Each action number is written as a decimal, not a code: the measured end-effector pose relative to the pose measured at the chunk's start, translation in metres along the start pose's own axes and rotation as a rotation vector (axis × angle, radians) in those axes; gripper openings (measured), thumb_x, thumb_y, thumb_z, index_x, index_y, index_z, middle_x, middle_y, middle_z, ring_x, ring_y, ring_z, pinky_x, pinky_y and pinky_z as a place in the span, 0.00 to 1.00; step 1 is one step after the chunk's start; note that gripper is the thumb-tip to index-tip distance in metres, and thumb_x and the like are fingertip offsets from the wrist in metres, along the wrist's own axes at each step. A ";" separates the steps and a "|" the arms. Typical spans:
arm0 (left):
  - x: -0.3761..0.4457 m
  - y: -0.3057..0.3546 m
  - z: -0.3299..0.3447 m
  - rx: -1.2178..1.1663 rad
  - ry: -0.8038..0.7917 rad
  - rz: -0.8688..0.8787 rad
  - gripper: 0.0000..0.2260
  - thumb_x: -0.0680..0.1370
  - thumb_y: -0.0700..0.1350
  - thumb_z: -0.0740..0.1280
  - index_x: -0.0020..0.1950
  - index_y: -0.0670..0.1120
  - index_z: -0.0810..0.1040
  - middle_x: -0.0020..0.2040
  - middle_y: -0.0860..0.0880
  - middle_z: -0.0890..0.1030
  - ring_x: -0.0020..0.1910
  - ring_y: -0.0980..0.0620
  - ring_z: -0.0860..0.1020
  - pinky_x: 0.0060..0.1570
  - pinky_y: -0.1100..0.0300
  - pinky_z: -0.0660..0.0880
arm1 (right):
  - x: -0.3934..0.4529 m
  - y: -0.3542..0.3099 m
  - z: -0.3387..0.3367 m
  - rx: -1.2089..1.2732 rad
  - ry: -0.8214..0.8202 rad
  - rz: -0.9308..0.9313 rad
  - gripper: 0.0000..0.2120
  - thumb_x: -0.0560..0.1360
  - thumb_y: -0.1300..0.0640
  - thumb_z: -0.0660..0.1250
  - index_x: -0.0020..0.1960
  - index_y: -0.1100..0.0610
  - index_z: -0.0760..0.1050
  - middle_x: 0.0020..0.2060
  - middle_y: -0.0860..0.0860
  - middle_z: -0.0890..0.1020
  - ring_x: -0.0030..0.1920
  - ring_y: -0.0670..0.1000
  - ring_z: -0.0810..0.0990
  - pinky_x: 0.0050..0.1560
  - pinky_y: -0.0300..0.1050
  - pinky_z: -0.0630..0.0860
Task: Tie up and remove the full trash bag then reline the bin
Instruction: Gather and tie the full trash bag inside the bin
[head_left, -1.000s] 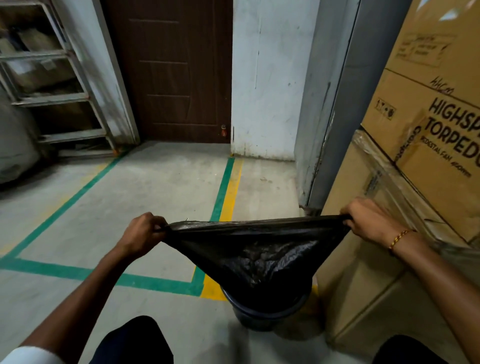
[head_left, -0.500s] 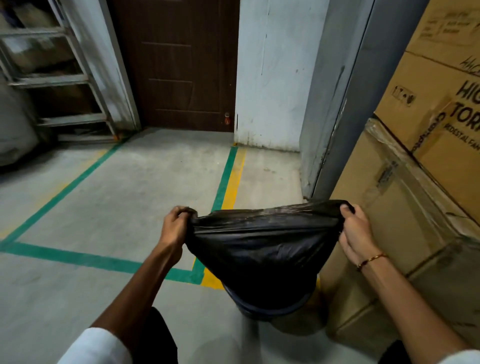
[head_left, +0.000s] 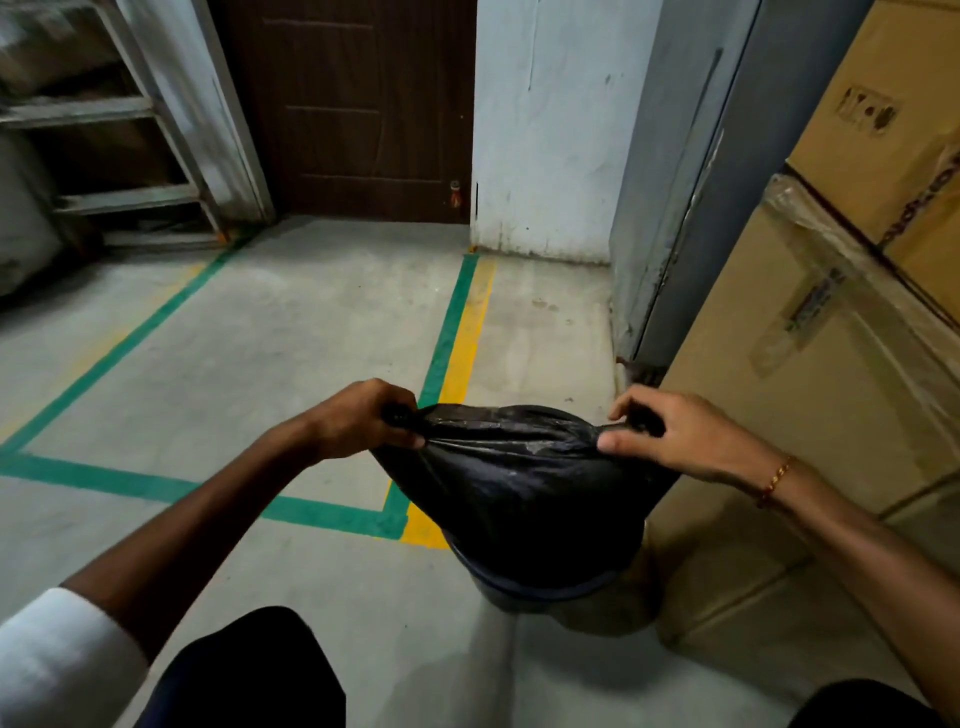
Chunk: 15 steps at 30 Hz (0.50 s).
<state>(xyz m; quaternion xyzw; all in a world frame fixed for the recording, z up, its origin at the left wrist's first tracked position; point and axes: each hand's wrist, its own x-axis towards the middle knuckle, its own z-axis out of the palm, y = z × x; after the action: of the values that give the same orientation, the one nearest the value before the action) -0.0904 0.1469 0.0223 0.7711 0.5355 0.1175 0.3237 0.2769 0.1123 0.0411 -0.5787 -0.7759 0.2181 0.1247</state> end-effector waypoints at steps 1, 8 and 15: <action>0.001 -0.001 0.000 -0.057 0.027 0.001 0.08 0.71 0.44 0.77 0.37 0.48 0.78 0.34 0.50 0.78 0.35 0.54 0.73 0.36 0.57 0.69 | 0.000 -0.001 0.000 -0.196 -0.070 -0.027 0.34 0.59 0.20 0.59 0.54 0.43 0.75 0.42 0.41 0.81 0.41 0.44 0.79 0.43 0.44 0.77; 0.009 -0.007 0.024 -0.320 0.542 -0.076 0.07 0.69 0.42 0.76 0.38 0.48 0.78 0.35 0.50 0.81 0.36 0.52 0.76 0.36 0.55 0.74 | 0.013 0.016 0.001 -0.204 -0.004 -0.193 0.09 0.74 0.48 0.70 0.48 0.53 0.81 0.40 0.48 0.80 0.44 0.53 0.80 0.45 0.51 0.76; 0.027 0.008 0.065 -0.526 0.751 -0.205 0.08 0.74 0.45 0.69 0.44 0.43 0.73 0.38 0.48 0.76 0.38 0.50 0.71 0.39 0.53 0.70 | 0.021 0.039 0.022 0.415 0.249 -0.060 0.10 0.73 0.62 0.72 0.39 0.47 0.81 0.37 0.44 0.82 0.43 0.46 0.79 0.49 0.44 0.73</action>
<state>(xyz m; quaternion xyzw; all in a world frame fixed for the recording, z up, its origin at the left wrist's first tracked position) -0.0393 0.1453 -0.0264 0.5100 0.6412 0.4875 0.3018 0.2937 0.1376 0.0022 -0.5397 -0.7099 0.2962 0.3421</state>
